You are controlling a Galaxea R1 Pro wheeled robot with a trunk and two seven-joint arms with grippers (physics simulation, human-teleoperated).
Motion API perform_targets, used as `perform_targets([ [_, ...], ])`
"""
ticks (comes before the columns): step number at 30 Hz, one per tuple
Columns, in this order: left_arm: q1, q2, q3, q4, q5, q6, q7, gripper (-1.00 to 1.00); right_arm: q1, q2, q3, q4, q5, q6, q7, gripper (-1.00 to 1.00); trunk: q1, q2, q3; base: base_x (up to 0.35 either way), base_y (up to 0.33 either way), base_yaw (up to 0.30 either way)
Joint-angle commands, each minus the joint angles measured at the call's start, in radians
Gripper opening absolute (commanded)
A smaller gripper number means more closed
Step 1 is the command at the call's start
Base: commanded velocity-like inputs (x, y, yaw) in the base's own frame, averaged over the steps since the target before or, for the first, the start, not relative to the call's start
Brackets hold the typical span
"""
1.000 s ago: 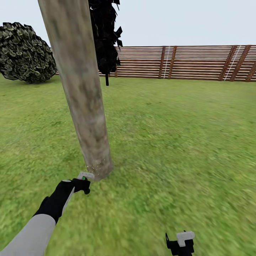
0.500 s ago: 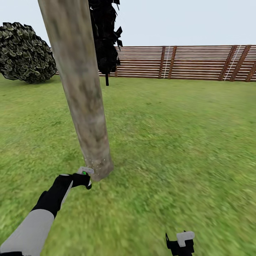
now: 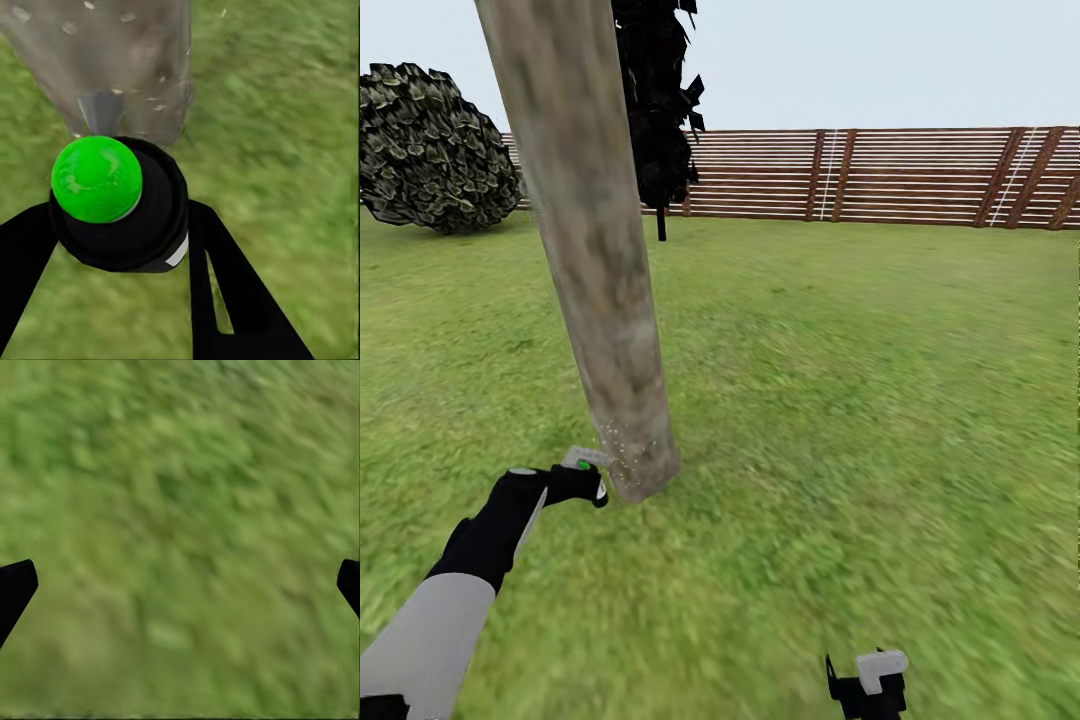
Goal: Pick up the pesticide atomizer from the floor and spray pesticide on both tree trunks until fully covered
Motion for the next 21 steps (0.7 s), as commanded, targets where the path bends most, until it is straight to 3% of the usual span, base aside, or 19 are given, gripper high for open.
perform_targets([
  [1, -0.001, -0.009, 0.000, -0.012, -0.006, 0.000, 0.000, -1.00, 0.000, 0.000, 0.000, 0.000, 0.000, 0.000, 0.000, 1.00, 0.000, 0.000, 0.000, -0.332, 0.000, 0.000],
  [7, -0.007, -0.013, 0.002, -0.043, -0.006, 0.005, -0.002, -1.00, 0.000, 0.001, 0.000, 0.000, 0.000, 0.000, 0.000, 1.00, 0.000, 0.000, 0.000, -0.133, 0.000, 0.000],
  [10, -0.045, -0.001, 0.008, -0.044, -0.005, 0.064, -0.002, -1.00, 0.000, 0.000, 0.000, 0.000, 0.000, 0.000, 0.000, 1.00, 0.000, 0.000, 0.000, -0.006, 0.000, 0.000],
  [14, -0.067, 0.012, 0.009, -0.072, -0.010, 0.094, -0.002, -1.00, 0.000, 0.000, 0.000, 0.000, 0.000, 0.000, 0.000, 1.00, 0.000, 0.000, 0.000, -0.001, 0.000, 0.000],
  [21, -0.071, -0.002, -0.002, -0.121, -0.008, 0.154, -0.002, -1.00, 0.000, 0.000, 0.000, -0.001, -0.001, 0.000, -0.001, 1.00, 0.000, 0.000, 0.000, 0.000, 0.000, 0.114],
])
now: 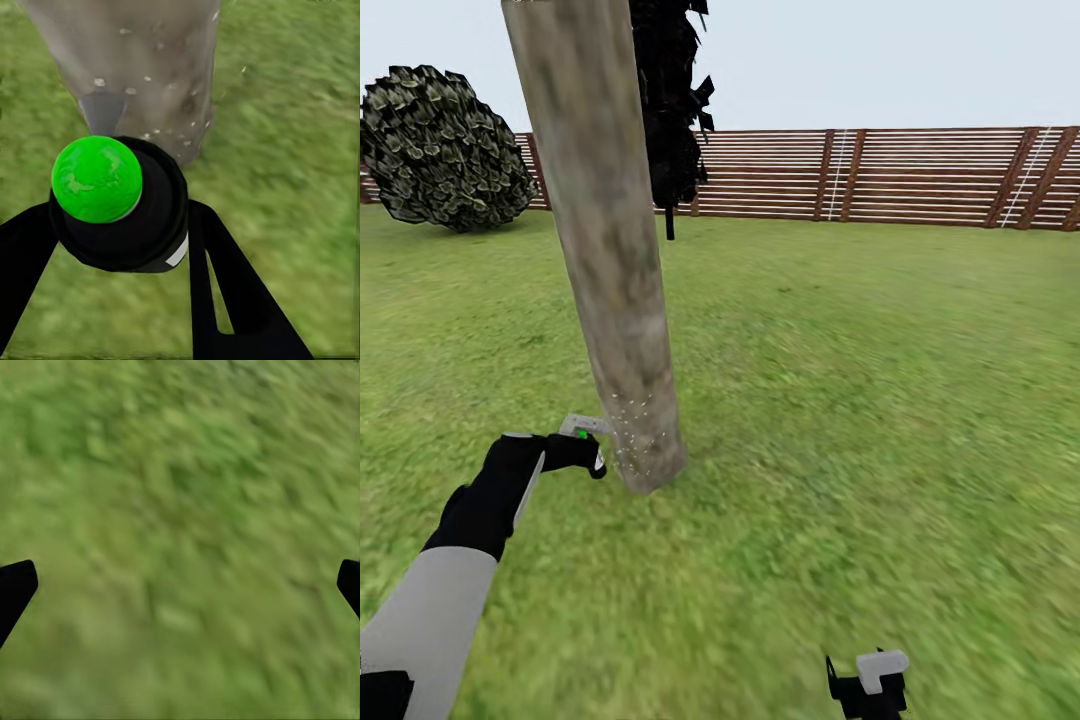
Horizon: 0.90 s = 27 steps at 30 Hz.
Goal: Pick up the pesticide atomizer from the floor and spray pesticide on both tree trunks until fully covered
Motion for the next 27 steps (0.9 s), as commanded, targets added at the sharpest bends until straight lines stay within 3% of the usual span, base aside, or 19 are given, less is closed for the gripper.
perform_targets([
  [1, 0.000, -0.002, 0.000, -0.002, -0.001, 0.003, 0.000, -1.00, 0.000, 0.000, 0.000, 0.000, 0.000, 0.000, 0.000, 1.00, 0.000, 0.000, 0.000, 0.000, 0.000, 0.265],
  [7, -0.004, 0.011, 0.005, -0.022, -0.004, 0.011, 0.000, -1.00, 0.000, 0.000, 0.000, 0.000, 0.000, 0.000, 0.000, 1.00, 0.000, 0.000, 0.000, 0.000, -0.097, 0.232],
  [27, 0.005, 0.012, 0.010, -0.025, -0.008, 0.010, 0.006, -1.00, 0.000, -0.003, -0.001, 0.000, 0.000, 0.000, 0.000, 1.00, 0.000, 0.000, 0.000, 0.000, -0.270, 0.006],
])
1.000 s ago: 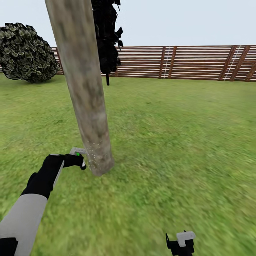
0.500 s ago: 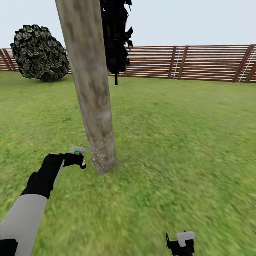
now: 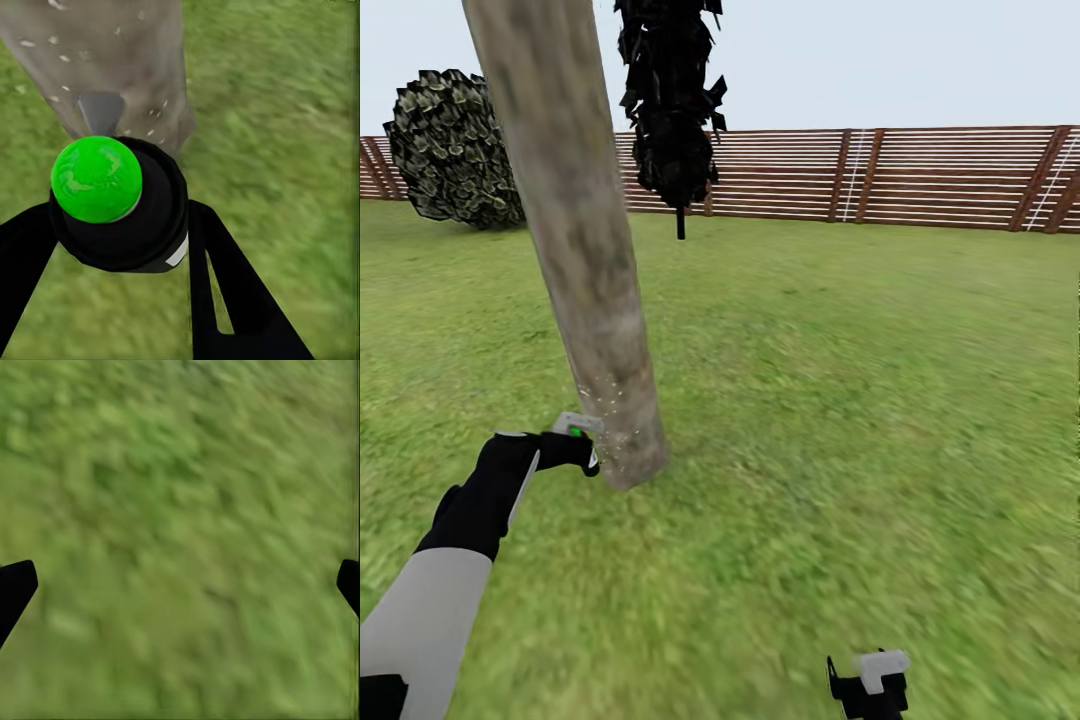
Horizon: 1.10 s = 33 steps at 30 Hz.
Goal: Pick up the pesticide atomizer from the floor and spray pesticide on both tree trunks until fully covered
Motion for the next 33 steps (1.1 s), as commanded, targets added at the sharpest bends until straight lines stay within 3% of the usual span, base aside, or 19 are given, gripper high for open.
perform_targets([
  [1, 0.000, 0.000, 0.001, 0.000, 0.001, 0.000, 0.000, -1.00, 0.000, 0.000, 0.000, 0.000, 0.000, 0.000, 0.000, 1.00, 0.000, 0.000, 0.000, 0.000, -0.272, 0.014],
  [14, 0.003, 0.001, 0.002, 0.002, 0.001, -0.001, 0.003, -1.00, 0.000, 0.000, 0.000, 0.000, 0.000, 0.000, 0.000, 1.00, 0.000, 0.000, 0.000, 0.000, -0.272, 0.242],
  [19, 0.005, 0.002, 0.002, 0.004, -0.012, -0.001, 0.056, -1.00, 0.000, 0.000, 0.001, 0.000, 0.000, 0.000, 0.000, 1.00, 0.000, 0.000, 0.000, 0.000, -0.272, 0.260],
  [33, 0.005, -0.016, 0.008, 0.006, -0.009, -0.003, 0.085, -1.00, 0.000, 0.000, 0.001, 0.000, 0.000, 0.000, 0.000, 1.00, 0.000, 0.000, 0.000, 0.029, -0.272, 0.019],
])
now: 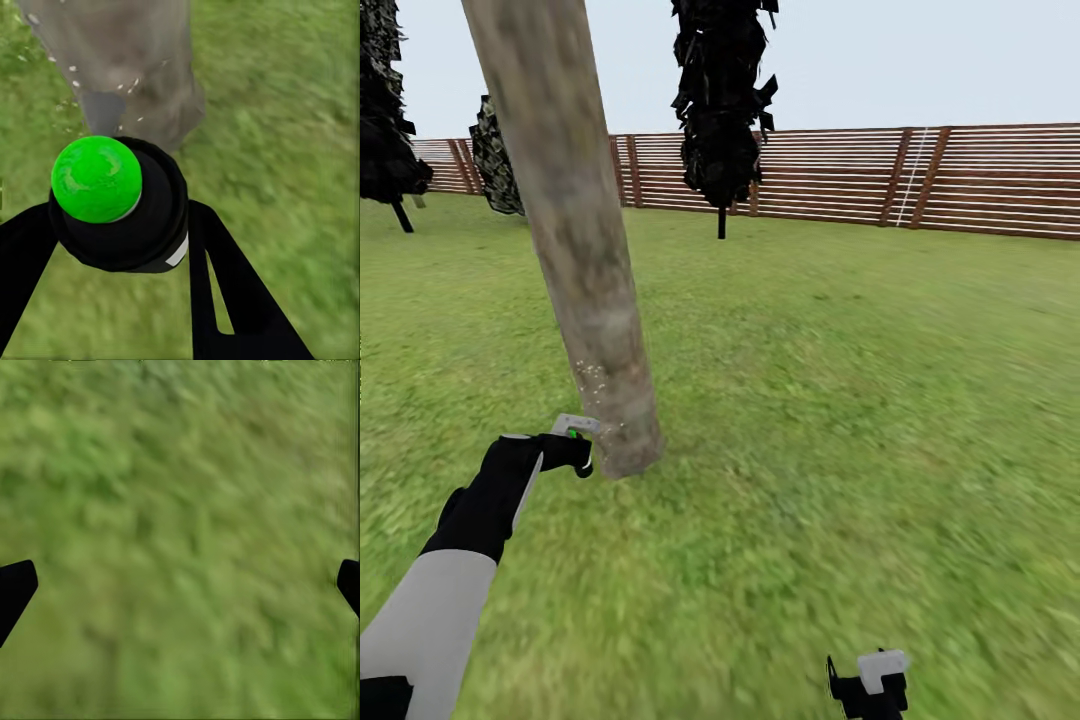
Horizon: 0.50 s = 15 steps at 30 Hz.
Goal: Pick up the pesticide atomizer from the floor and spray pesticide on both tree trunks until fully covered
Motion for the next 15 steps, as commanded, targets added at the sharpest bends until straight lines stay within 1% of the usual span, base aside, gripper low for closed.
perform_targets([
  [1, 0.000, 0.003, 0.004, 0.001, 0.003, 0.000, 0.003, -1.00, 0.000, 0.000, 0.000, 0.000, 0.000, 0.000, 0.000, 1.00, 0.000, 0.000, 0.000, 0.084, -0.272, 0.159],
  [3, 0.000, 0.012, 0.048, 0.001, 0.001, 0.001, 0.010, -1.00, 0.000, 0.000, 0.000, 0.000, 0.000, 0.000, 0.000, 1.00, 0.000, 0.000, 0.000, 0.085, -0.272, 0.237],
  [4, 0.000, 0.014, 0.080, 0.000, 0.000, 0.001, 0.012, -1.00, 0.000, 0.000, 0.000, 0.000, 0.000, 0.000, 0.000, 1.00, 0.000, 0.000, 0.000, 0.086, -0.272, 0.262],
  [6, 0.000, 0.016, 0.110, 0.000, -0.003, 0.001, 0.013, -1.00, 0.000, 0.000, 0.000, 0.000, 0.000, 0.000, 0.000, 1.00, 0.000, 0.000, 0.000, 0.086, -0.272, 0.269],
  [7, 0.000, 0.016, 0.122, 0.000, -0.011, 0.001, 0.013, -1.00, 0.000, 0.000, 0.000, 0.000, 0.000, 0.000, 0.000, 1.00, 0.000, 0.000, 0.000, 0.077, -0.272, 0.275],
  [8, 0.000, 0.015, 0.124, 0.001, -0.023, 0.001, 0.013, -1.00, 0.000, 0.000, 0.000, 0.000, 0.000, 0.000, 0.000, 1.00, 0.000, 0.000, 0.000, 0.043, -0.272, 0.258],
  [10, 0.004, 0.005, 0.122, 0.008, -0.065, 0.000, 0.017, -1.00, 0.000, 0.000, 0.000, 0.000, 0.000, 0.000, 0.000, 1.00, 0.000, 0.000, 0.000, 0.017, -0.272, 0.109],
  [12, 0.025, -0.001, 0.123, 0.015, -0.091, -0.001, 0.020, -1.00, 0.000, 0.000, 0.000, 0.000, 0.000, 0.000, 0.000, 1.00, 0.000, 0.000, 0.000, 0.005, -0.272, 0.033],
  [15, 0.056, -0.003, 0.123, 0.036, -0.098, -0.005, 0.021, -1.00, 0.000, 0.000, 0.000, 0.000, 0.000, 0.000, 0.000, 1.00, 0.000, 0.000, 0.000, 0.001, -0.272, 0.007],
])
